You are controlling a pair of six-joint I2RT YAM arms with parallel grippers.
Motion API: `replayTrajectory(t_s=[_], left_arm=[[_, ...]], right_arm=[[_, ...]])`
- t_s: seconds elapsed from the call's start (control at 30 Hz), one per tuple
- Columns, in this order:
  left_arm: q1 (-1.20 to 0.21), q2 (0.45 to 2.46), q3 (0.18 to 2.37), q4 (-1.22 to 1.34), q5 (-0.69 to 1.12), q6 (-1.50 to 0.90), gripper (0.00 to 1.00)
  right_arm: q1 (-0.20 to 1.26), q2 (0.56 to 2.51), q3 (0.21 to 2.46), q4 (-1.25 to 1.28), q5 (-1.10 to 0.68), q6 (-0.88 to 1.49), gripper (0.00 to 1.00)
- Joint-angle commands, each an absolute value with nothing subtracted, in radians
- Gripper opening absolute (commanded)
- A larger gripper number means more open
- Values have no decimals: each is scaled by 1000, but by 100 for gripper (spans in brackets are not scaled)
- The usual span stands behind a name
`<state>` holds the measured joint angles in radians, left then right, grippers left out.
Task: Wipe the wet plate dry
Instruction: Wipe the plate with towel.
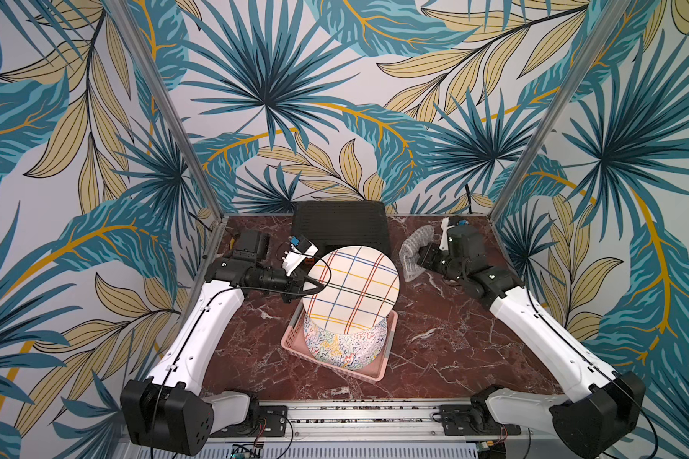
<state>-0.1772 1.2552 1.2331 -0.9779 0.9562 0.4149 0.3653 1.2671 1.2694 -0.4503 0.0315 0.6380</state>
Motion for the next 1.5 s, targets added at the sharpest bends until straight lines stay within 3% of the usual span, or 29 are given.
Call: replayTrajectory(t_s=[0.0,0.37,0.77,1.03,1.47], left_arm=[[-215,1215,1288,-1052,911,552,0],[-361,1244,1386,-1160,809,679,0],[-431,1301,1464,-1169,780,716,0],[-433,1319,1476,-1106,770,670,0],[-430,1327,1471,-1052,644,635,0]], right_arm=[[359,1320,1413,-590,-129,569,0],[402,1624,1773,-650,-643,603,0],[587,1888,2148,-1088,-802,308,0],[622,1918,2108,-1152,-889,216,0],[551,1673,1759,-837,-978,311,0]])
